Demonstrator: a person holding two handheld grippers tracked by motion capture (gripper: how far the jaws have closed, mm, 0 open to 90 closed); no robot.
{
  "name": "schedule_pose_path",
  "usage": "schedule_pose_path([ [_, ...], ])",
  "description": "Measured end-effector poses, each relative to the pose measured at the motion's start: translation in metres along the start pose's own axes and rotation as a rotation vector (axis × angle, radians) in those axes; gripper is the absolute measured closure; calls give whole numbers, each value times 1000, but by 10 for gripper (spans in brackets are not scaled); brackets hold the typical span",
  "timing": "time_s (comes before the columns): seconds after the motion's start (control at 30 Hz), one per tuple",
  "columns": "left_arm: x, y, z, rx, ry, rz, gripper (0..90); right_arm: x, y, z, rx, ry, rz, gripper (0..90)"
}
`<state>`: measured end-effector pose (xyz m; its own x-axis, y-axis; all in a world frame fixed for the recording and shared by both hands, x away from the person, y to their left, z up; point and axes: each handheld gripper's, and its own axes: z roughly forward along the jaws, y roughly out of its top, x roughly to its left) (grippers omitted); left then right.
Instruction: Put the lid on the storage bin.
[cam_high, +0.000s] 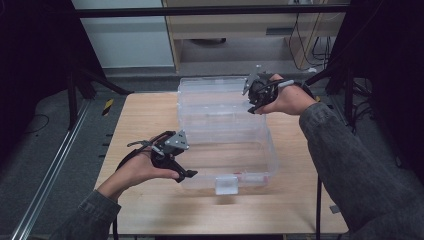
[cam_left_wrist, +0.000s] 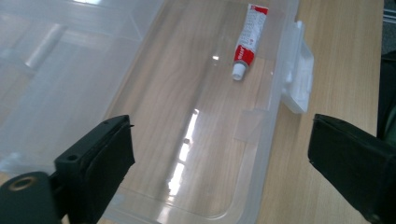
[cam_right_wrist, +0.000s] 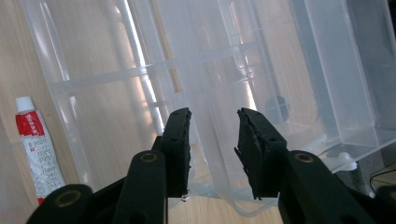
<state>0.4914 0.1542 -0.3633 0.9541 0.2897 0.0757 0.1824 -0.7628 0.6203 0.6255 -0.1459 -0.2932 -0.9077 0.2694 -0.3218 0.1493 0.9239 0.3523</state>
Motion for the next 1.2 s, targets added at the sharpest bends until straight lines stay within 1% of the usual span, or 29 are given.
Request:
schedule_pose_path([
  [0.03, 0, 0, 0, 6, -1, 3, 77, 0, 1, 1, 4, 3, -6, 656],
  [0.13, 0, -1, 2, -2, -10, 2, 79, -1, 2, 2, 12, 16, -20, 683],
  [0.17, 0, -1, 2, -2, -12, 1, 80, -1, 2, 3, 19, 12, -27, 694],
  [0.27, 0, -2, 5, 0, -20, 8, 84, 0, 3, 5, 40, 26, -56, 709],
  [0.3, -1, -2, 7, -6, -19, 8, 84, 1, 2, 6, 39, 28, -61, 717],
  [0.37, -2, -2, 9, 6, -22, 17, 84, 2, 2, 8, 45, 31, -74, 732],
  [0.43, -3, -3, 10, 16, -24, 25, 84, 2, 2, 9, 43, 28, -80, 750],
  [0.6, -4, -4, 13, 23, -34, 27, 86, 0, 1, 7, 35, 29, -93, 792],
  [0.77, -6, -7, 19, 32, -41, 26, 88, 1, 0, 7, 30, 34, -101, 807],
  [0.8, -7, -8, 19, 38, -56, 23, 100, 1, 0, 7, 26, 33, -103, 808],
  [0.83, -8, -7, 19, 49, -62, 31, 166, 1, 0, 7, 23, 34, -104, 809],
  [0.87, -8, -7, 19, 46, -63, 35, 201, 1, 0, 7, 24, 33, -104, 809],
  [0.93, -9, -7, 19, 43, -78, 33, 205, 1, 0, 6, 25, 32, -102, 809],
  [1.0, -11, -7, 21, 56, -82, 43, 210, 1, -1, 6, 26, 29, -103, 808],
  [1.07, -12, -9, 25, 75, -91, 53, 238, 1, -1, 6, 24, 29, -101, 807],
  [1.1, -12, -10, 28, 81, -96, 52, 247, 1, -1, 6, 26, 30, -100, 807],
  [1.2, -13, -13, 34, 103, -107, 56, 310, 1, -1, 6, 28, 29, -101, 806],
])
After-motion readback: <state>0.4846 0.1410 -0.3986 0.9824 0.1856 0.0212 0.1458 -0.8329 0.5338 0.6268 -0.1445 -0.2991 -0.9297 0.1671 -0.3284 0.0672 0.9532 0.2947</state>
